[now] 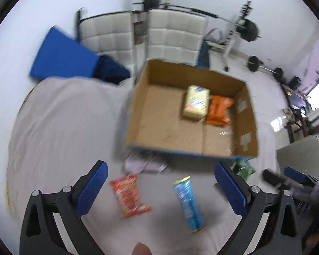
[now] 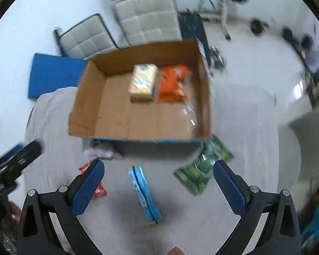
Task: Organize soft objects
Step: 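Grasp the red-floral snack bag with the left tool while the right tool grasps the green Deeyeo pack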
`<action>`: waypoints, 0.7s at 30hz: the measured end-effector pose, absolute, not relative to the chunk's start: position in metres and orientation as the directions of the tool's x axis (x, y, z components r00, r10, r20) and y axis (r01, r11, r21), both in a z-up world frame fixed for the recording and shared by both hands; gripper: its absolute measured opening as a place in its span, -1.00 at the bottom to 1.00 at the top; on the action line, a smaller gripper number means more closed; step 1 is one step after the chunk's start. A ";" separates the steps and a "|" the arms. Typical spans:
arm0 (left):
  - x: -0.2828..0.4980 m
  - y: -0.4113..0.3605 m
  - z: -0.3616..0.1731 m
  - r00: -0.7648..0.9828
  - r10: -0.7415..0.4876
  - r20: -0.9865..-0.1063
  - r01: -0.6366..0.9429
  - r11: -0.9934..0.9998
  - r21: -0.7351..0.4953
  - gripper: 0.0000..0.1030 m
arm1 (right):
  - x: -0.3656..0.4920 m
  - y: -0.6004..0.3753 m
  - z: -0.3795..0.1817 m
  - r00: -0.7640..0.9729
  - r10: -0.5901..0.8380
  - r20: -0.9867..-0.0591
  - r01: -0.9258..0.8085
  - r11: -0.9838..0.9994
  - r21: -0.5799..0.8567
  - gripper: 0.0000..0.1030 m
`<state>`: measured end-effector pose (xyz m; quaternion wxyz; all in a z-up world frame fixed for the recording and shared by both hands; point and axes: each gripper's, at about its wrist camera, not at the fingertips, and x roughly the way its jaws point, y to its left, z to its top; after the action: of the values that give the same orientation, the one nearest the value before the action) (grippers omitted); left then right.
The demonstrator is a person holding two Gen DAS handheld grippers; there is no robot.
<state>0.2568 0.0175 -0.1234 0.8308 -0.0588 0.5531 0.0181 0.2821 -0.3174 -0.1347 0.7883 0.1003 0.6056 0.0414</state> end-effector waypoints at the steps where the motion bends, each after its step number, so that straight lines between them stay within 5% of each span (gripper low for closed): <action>1: 0.247 0.029 -0.132 0.365 -0.003 -0.931 -0.138 0.989 -0.058 0.99 | 0.280 -0.326 -0.144 0.245 0.182 -0.952 0.088 0.974 0.209 1.00; 9: 0.225 0.089 -0.239 0.116 -0.071 -0.991 -0.403 0.908 -0.112 0.99 | 0.284 -0.373 -0.262 0.047 0.242 -0.969 0.370 0.897 0.242 1.00; 16: 0.225 0.099 -0.306 0.010 -0.079 -0.997 -0.430 0.900 -0.076 0.99 | 0.294 -0.390 -0.325 0.002 0.237 -0.971 0.507 0.837 0.206 0.97; 18: 0.232 0.098 -0.325 -0.021 -0.112 -0.993 -0.425 0.900 -0.093 0.99 | 0.294 -0.393 -0.335 -0.010 0.244 -0.970 0.532 0.822 0.202 0.69; 20: 0.239 0.095 -0.349 -0.077 -0.151 -0.986 -0.431 0.896 -0.104 0.99 | 0.293 -0.395 -0.346 -0.037 0.248 -0.968 0.538 0.821 0.190 0.17; 21: 0.242 0.093 -0.360 -0.095 -0.174 -0.980 -0.433 0.894 -0.116 0.99 | 0.291 -0.396 -0.349 -0.042 0.253 -0.967 0.538 0.821 0.191 0.16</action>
<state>0.2419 0.0926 -0.3597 0.6401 -0.2070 0.7329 0.1014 0.2911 -0.3955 -0.3487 0.6341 0.2773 0.7130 -0.1125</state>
